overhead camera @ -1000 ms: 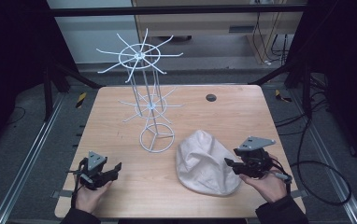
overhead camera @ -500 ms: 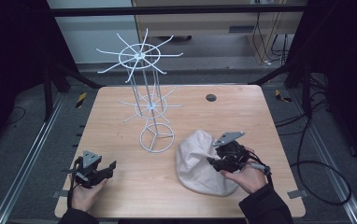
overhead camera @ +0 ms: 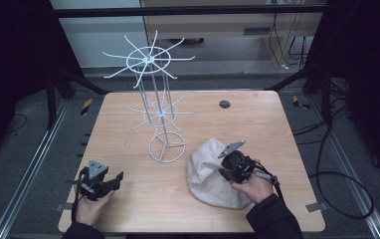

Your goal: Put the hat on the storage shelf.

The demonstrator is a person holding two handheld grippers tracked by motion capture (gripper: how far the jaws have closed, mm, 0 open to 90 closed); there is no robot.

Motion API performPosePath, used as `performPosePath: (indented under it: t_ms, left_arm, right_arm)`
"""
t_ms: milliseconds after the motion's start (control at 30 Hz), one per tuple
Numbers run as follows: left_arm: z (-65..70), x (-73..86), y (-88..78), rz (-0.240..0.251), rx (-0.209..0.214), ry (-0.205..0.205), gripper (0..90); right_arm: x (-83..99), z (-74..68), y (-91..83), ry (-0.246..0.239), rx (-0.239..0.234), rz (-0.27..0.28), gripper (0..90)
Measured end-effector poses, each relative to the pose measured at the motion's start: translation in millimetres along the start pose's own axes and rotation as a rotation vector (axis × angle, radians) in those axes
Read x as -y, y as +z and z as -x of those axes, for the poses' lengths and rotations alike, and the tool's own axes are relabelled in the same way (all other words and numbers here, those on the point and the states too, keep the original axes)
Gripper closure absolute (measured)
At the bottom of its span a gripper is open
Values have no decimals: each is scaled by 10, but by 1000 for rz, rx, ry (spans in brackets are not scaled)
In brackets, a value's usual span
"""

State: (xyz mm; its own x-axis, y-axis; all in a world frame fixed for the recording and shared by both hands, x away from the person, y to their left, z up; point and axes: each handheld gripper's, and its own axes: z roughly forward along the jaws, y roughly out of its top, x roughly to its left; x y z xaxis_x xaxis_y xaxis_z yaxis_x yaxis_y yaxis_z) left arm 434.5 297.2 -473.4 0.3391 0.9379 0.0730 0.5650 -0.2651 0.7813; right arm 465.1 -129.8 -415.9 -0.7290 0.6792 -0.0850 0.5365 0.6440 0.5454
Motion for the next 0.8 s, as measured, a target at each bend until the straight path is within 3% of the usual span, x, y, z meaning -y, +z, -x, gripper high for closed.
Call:
performPosePath:
  t_ms: [67, 300, 500, 533, 800]
  left_arm:
    - [-1, -1, 0, -1, 0, 0, 386]
    - [-3, -1, 3, -1, -3, 1, 389]
    - [-5, 0, 5, -1, -5, -2, 389]
    - [-5, 0, 5, -2, -5, -2, 389]
    - [-6, 1, 7, -3, -6, -4, 390]
  right_arm:
    - [-1, -1, -13, -14, -1, 0, 867]
    - [22, 21, -161, 1, -23, 47, 881]
    - [80, 57, -417, 20, -23, 201, 883]
    - [98, 64, -494, 26, -18, 246, 883]
    - [216, 87, -881, 55, 39, 453, 885]
